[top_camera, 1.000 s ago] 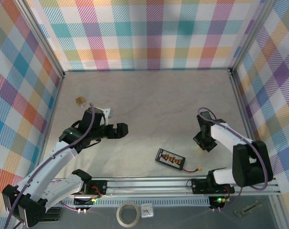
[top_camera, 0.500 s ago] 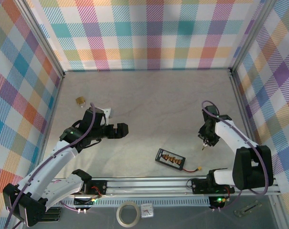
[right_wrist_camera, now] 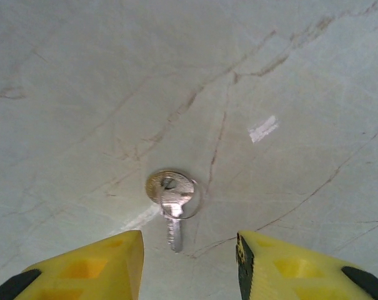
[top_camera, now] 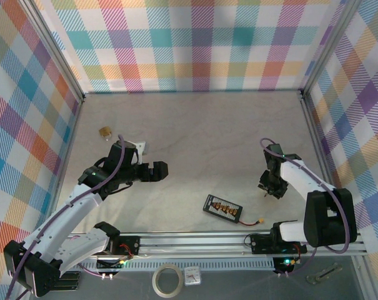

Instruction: Unlock with the key

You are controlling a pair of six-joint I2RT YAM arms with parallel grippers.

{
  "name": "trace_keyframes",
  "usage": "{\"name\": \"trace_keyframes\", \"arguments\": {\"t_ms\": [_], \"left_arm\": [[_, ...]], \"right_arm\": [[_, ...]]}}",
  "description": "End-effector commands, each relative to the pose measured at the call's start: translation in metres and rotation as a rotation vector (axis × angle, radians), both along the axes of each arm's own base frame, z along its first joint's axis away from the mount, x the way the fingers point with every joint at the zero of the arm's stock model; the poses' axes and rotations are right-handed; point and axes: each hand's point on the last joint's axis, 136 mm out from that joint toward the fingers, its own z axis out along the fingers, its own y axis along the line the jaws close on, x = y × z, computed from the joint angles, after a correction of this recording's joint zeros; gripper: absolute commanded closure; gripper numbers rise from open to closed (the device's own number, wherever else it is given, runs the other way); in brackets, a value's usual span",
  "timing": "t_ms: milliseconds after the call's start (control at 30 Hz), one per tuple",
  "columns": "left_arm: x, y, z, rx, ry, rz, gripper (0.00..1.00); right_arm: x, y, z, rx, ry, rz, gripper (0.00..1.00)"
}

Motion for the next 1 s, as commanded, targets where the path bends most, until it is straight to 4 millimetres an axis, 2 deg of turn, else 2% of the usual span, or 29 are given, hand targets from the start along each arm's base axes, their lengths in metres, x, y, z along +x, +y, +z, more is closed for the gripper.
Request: {"name": "trace_keyframes", "arguments": {"t_ms": [0,233,500,700,967], "left_arm": [[-0.003,-0.004,-0.004,-0.002,0.007,-0.026,0.0],[-0.003,-0.004,-0.005,0.0,0.013,-0.027,0.0],[-0.003,-0.003,-0.007,0.006,0.018,-0.025,0.0],[-0.002,-0.003,-0.009,0.012,0.024,-0.026,0.0],[-0.002,-0.004,-0.009,0.012,0.026,-0.027,0.0]], "right_arm": [[-0.007,0.004,-0.009,0.021,0.034,-0.013,0.55],[0.008,-0.001,-0.007,-0.013,0.012,-0.05,0.58],[0.018,-0.014,-0.01,-0.067,0.028,-0.086,0.65],[0.018,-0.017,-0.02,-0.072,0.063,-0.097,0.79],[0.017,-0.012,-0.016,-0.032,0.03,-0.086,0.94]]}}
